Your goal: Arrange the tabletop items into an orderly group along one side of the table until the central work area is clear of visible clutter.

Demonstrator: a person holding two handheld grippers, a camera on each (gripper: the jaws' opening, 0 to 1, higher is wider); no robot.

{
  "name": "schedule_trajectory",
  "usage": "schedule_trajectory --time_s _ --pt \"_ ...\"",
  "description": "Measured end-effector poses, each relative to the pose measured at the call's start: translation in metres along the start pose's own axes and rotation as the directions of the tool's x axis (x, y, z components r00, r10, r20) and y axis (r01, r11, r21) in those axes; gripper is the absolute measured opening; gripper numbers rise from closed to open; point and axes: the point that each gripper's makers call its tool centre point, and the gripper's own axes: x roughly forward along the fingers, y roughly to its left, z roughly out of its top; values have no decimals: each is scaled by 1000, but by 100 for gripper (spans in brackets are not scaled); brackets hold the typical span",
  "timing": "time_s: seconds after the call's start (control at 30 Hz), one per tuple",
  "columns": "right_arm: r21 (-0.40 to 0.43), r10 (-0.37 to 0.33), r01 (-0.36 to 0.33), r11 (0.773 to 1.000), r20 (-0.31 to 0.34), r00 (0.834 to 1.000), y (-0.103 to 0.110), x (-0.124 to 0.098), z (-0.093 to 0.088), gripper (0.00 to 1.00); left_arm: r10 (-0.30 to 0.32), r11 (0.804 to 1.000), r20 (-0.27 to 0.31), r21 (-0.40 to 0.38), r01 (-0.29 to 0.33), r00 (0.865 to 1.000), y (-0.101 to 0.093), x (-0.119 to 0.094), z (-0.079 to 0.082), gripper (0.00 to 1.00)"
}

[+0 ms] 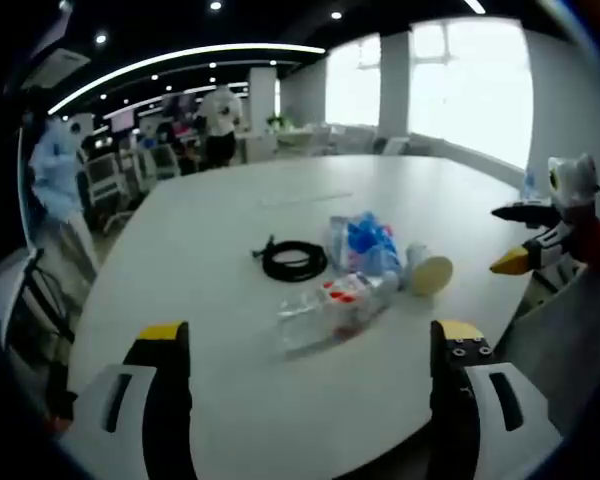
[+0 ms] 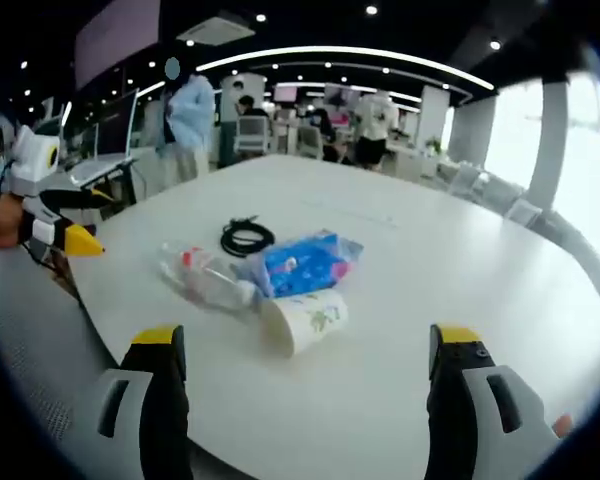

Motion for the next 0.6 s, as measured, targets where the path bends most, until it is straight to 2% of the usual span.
schedule_trajectory --time_s 0.6 --pt "-8 7 -7 1000 -16 1000 1 1 -3 100 -11 1000 -17 13 11 1000 -3 1 -3 95"
